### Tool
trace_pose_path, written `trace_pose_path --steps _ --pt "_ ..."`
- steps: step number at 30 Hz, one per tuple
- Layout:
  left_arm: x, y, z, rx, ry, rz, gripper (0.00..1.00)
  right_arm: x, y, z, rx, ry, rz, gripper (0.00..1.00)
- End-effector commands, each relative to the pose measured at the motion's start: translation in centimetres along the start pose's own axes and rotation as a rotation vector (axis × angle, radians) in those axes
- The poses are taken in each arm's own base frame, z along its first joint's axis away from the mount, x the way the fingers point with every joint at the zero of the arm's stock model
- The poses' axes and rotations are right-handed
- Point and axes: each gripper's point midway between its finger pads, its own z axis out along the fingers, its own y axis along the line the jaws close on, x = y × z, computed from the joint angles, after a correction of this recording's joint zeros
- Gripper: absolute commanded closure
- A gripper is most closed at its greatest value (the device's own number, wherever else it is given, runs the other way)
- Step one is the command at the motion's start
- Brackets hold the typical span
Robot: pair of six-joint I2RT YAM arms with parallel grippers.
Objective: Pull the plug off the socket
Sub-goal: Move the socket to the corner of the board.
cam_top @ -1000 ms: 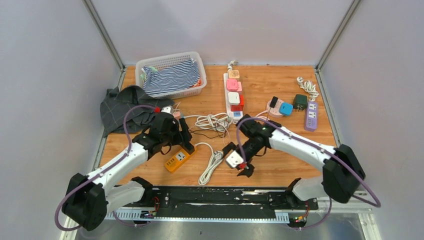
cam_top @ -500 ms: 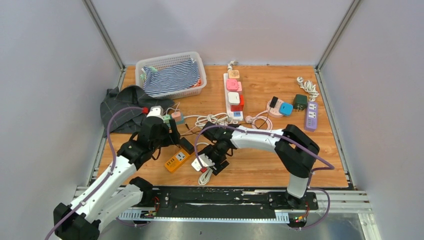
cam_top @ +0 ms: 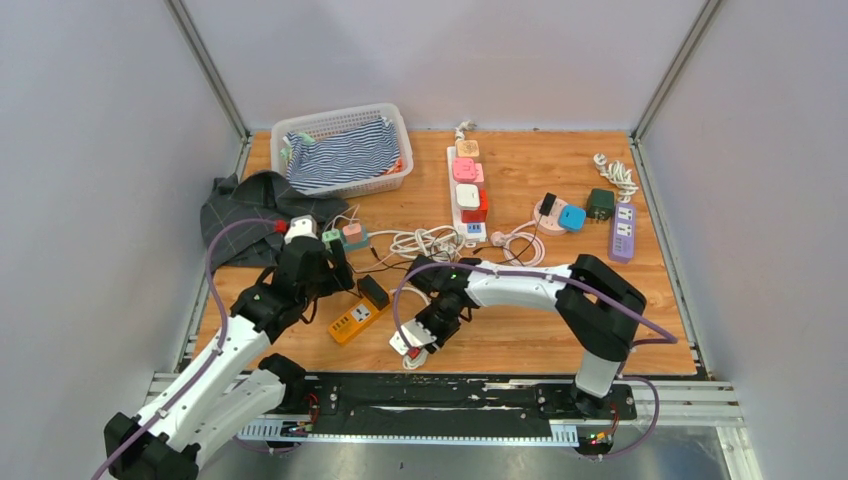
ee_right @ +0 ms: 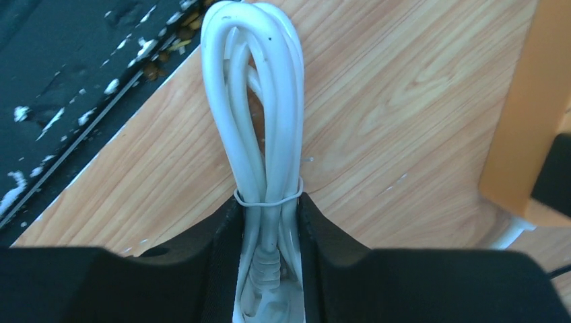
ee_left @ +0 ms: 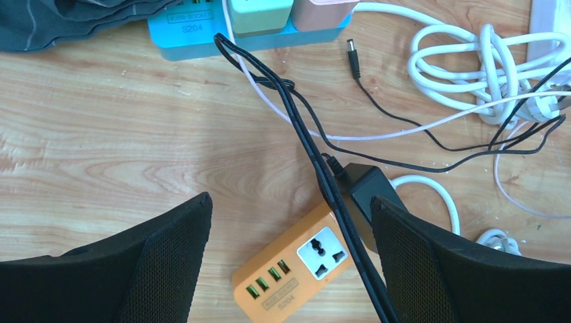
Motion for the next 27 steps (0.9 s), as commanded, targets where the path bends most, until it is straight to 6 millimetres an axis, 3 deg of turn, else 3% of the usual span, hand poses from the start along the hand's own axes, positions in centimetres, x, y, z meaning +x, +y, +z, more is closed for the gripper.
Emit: trace_pose_path --steps 1,5,9,18,23,27 --pt "-1.1 -0.1 -0.9 0.014 -0.048 -0.001 0.11 2.4 4.7 -0.5 -0.087 0.083 0.040 0.77" --pt "-2.3 -0.8 -2.3 0.084 -0.105 0.013 0.10 3.7 7.4 -1.5 -0.103 0.080 0.104 0.86" --pt "-2.5 -1.3 -2.7 0.136 -0.135 0.021 0.01 5.3 9.7 -2.8 -0.080 0.085 0.172 0.91" --pt "1.0 -2.8 1.3 0.121 0.075 0.070 0.00 8.6 12.0 -6.8 0.053 0.073 0.329 0.92" --pt "2.0 -1.4 3.1 -0.043 0.181 0.089 0.00 9.1 12.5 -7.1 0.067 0.054 0.378 0.92" --pt "2.8 -2.0 3.5 -0.050 0.204 0.128 0.00 8.9 12.4 -6.9 0.064 0.017 0.411 0.92"
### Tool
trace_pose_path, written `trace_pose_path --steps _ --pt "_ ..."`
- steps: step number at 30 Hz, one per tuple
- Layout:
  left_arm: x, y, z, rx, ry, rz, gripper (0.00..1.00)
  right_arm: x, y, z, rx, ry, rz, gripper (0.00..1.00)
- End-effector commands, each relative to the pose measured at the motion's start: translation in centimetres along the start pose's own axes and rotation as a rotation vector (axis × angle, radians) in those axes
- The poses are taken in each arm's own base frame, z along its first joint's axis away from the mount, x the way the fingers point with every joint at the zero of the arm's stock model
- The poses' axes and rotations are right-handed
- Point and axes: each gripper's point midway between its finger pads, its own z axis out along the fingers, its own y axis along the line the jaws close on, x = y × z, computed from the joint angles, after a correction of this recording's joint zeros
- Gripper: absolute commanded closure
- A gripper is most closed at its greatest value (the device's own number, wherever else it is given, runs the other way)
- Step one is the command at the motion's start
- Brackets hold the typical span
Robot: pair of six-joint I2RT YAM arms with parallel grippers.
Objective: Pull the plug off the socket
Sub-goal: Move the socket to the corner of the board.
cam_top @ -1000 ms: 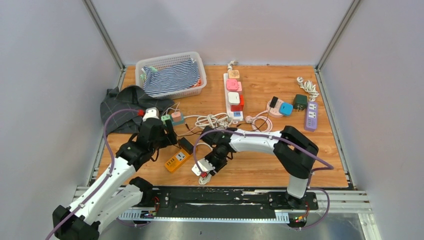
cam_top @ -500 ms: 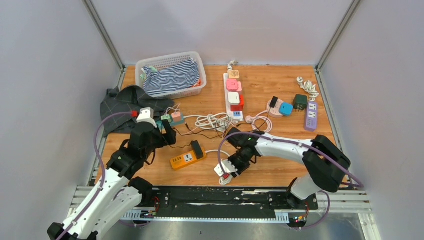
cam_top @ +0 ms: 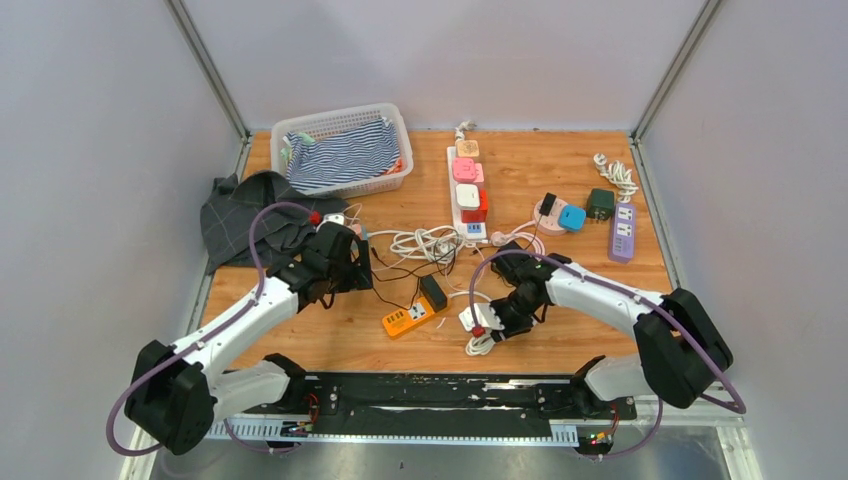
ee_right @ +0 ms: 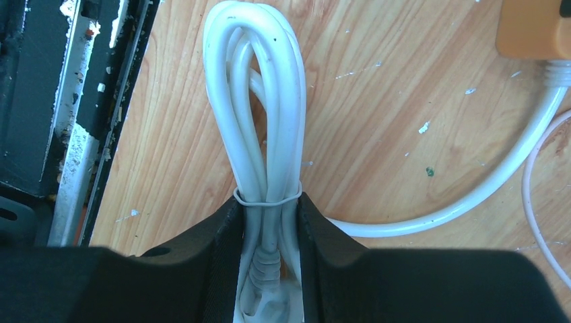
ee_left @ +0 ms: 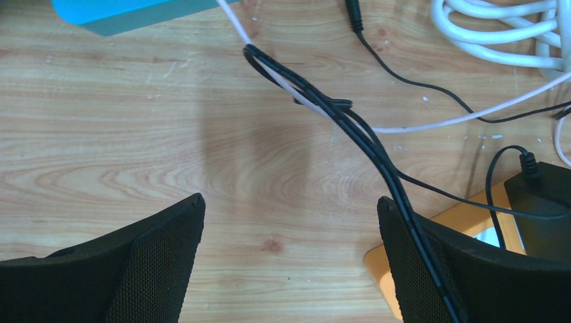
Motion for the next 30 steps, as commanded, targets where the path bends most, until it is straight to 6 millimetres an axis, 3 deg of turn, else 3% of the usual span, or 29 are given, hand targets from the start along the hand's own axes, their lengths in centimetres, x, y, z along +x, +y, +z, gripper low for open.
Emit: trace_pose_path --steps 1,10,14,19,25,30 --pt "-0.4 -0.5 -0.2 -0.027 -0.006 0.026 0.00 0.0 1.2 0.1 -0.047 -0.034 0.057 0.92" --pt "2.0 -1.7 0.8 -0.105 0.093 0.239 0.02 -5.1 -0.3 -1.4 -0.035 -0.267 0.117 0.95" --pt "3.0 -1.3 0.5 -0.181 0.163 0.367 0.02 -4.7 -1.3 -1.3 0.003 -0.242 0.150 0.95" --pt "3.0 -0.8 -0.7 -0.193 0.236 0.475 0.02 -4.0 -1.2 -1.2 0.022 -0.224 0.156 0.93" --pt "1.7 -2.7 -2.0 -0.106 0.265 0.545 0.04 -3.8 -1.3 -1.6 0.045 -0.230 0.160 0.91" --pt "0.8 -0.3 -3.5 -0.239 0.366 0.695 0.04 -3.4 -1.7 -2.0 0.070 -0.237 0.182 0.90"
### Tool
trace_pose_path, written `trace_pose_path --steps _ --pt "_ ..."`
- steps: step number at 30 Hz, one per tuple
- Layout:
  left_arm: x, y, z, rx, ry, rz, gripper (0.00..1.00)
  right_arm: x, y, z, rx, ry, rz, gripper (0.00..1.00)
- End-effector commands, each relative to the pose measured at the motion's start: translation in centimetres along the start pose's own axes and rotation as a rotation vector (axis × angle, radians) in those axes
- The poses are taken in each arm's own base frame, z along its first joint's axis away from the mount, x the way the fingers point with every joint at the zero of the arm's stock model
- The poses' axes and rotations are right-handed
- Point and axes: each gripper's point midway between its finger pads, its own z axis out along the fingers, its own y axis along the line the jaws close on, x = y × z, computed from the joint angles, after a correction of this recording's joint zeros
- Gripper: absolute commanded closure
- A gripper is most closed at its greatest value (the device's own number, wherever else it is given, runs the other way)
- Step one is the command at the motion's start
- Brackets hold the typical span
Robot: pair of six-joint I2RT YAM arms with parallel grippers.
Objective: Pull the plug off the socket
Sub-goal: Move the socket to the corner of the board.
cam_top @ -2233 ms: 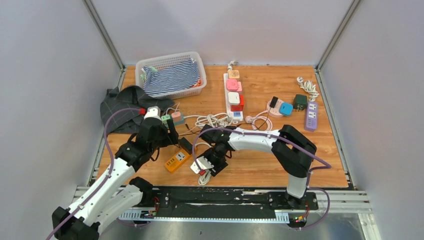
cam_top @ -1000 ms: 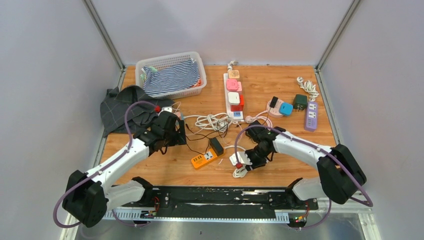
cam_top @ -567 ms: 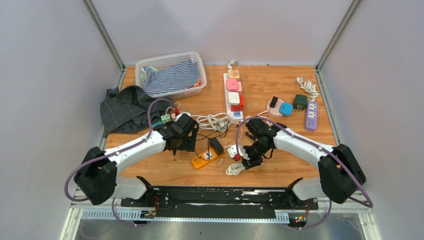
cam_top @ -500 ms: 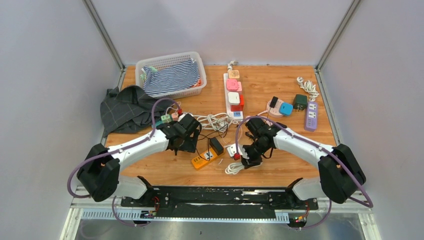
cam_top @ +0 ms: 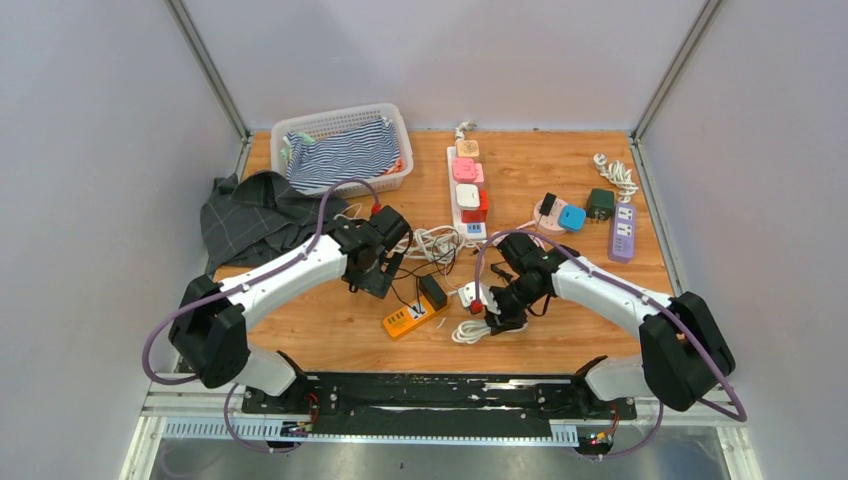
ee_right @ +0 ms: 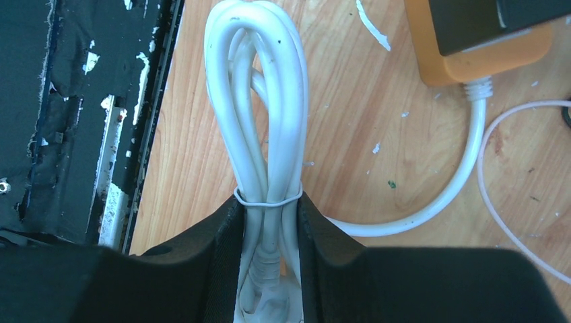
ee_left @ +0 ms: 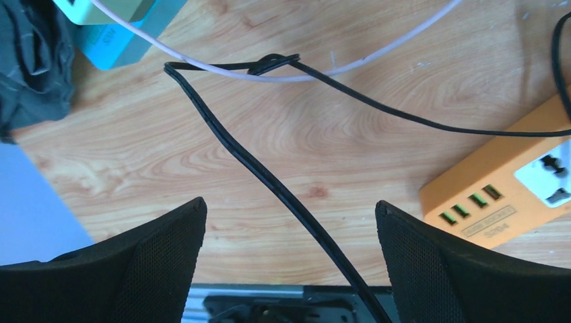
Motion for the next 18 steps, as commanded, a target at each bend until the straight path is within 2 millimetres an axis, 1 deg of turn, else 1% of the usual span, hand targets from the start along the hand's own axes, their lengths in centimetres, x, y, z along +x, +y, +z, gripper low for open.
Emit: trace_pose_path --steps 1,3,5,9,11,12,15,18 --pt "1.6 2.0 -1.2 -0.078 0.131 0.174 0.03 -0.2 -0.4 -0.7 0.036 -0.036 0.022 0.90" --pt "1.0 1.5 -1.6 -0.054 0.130 0.213 0.02 -0.2 -0.5 -0.8 0.041 -0.039 0.024 0.90" --pt "0.3 2.1 -1.8 -0.095 0.140 0.261 0.01 -0.3 -0.5 -1.0 0.048 -0.046 0.021 0.89" --pt "-1.5 3.4 -2.0 -0.184 0.136 0.425 0.00 -0.3 -0.6 -1.1 0.055 -0.052 0.021 0.89" --pt "-1.9 3.7 -2.0 -0.186 0.138 0.502 0.00 -0.2 -0.6 -1.2 0.061 -0.054 0.023 0.89" --pt "-1.7 4.0 -1.8 -0.191 0.154 0.558 0.00 -0.2 -0.6 -1.3 0.064 -0.056 0.023 0.89" --pt "0.0 5.7 -1.0 -0.269 0.226 0.740 0.00 -0.2 -0.7 -1.4 0.071 -0.063 0.022 0.88" --pt "1.4 5.9 -1.0 -0.282 0.238 0.891 0.00 -0.3 -0.8 -1.4 0.070 -0.070 0.023 0.88"
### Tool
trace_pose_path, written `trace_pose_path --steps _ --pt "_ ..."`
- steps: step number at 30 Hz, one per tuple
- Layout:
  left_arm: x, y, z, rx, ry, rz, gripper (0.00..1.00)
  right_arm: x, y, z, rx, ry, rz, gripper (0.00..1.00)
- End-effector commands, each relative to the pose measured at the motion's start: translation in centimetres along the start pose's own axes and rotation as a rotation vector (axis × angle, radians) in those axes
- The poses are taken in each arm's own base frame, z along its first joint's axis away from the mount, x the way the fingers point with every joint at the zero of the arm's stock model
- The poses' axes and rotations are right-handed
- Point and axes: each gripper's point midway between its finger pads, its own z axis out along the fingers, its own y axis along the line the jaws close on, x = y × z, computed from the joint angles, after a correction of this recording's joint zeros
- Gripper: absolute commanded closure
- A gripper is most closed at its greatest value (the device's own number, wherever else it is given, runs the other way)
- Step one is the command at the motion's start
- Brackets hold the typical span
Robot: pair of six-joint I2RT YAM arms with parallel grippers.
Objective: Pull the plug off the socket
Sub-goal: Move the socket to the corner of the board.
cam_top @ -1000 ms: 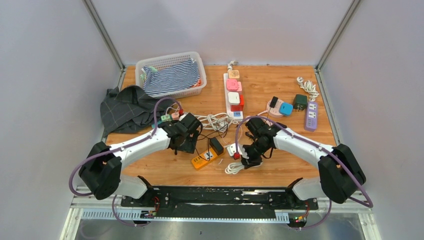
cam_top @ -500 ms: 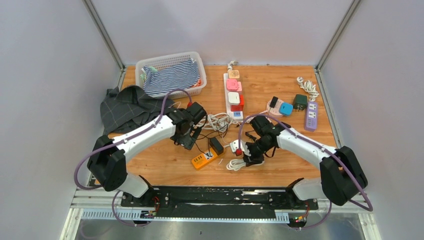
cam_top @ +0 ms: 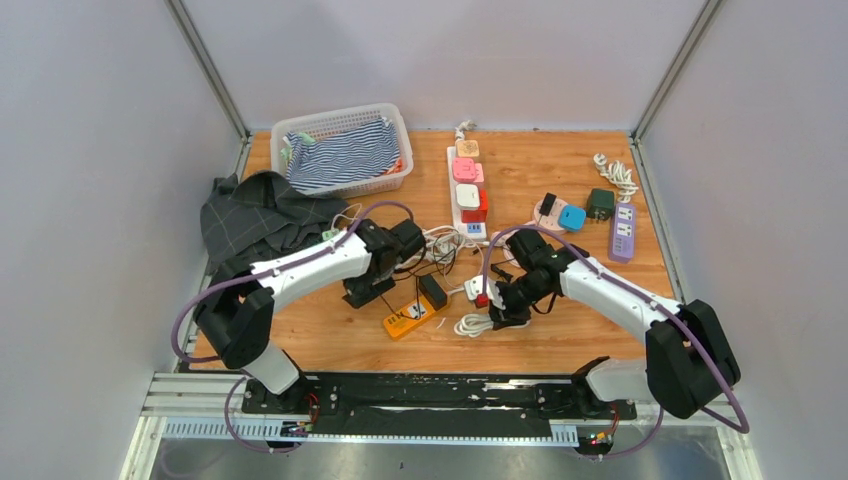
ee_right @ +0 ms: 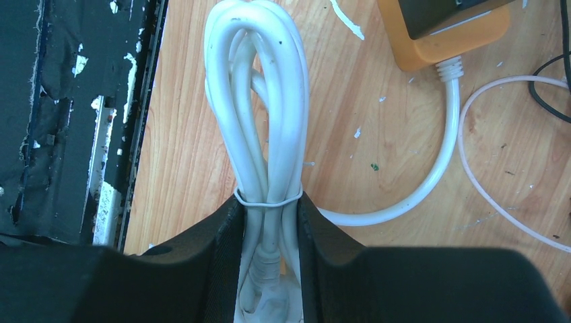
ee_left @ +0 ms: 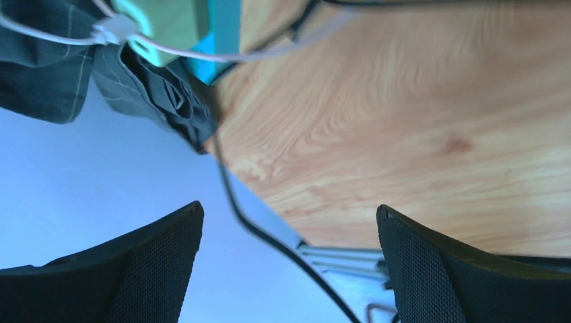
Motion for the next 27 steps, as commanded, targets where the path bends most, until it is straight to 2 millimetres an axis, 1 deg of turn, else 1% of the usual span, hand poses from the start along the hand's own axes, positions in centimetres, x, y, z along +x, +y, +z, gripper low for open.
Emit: trace_pose_path --steps 1,5,8,14,19,21,24,26,27 --pt "2.9 0.6 0.4 -0.085 0.063 0.342 0.00 -0.5 0.0 -0.2 0.009 -0.045 0.000 0.88" --pt "4.4 -0.1 1.2 -0.065 0.027 0.438 0.00 -0.7 -0.1 -0.2 0.008 -0.051 0.003 0.88" --pt "5.7 0.8 1.4 -0.127 0.026 0.476 0.00 -0.6 -0.2 -0.3 0.014 -0.047 0.010 0.88" --pt "7.0 1.4 1.0 -0.160 -0.016 0.486 0.00 0.2 -0.4 -0.4 0.023 -0.027 0.041 0.87" --pt "6.7 2.2 -0.8 -0.164 -0.122 0.386 0.00 1.1 -0.4 -0.6 0.042 -0.006 0.055 0.87" --pt "6.9 1.9 -1.2 -0.131 -0.159 0.386 0.00 1.2 -0.6 -0.8 0.050 -0.009 0.068 0.86" --pt "7.3 1.5 -1.3 -0.101 -0.170 0.410 0.00 1.6 -0.7 -1.0 0.058 -0.001 0.079 0.87" --pt "6.8 1.2 -2.0 -0.067 -0.222 0.380 0.00 1.9 -0.7 -1.0 0.062 0.011 0.083 0.87" --pt "6.0 1.2 -2.8 -0.050 -0.271 0.346 0.00 2.1 -0.7 -1.1 0.064 0.018 0.086 0.87"
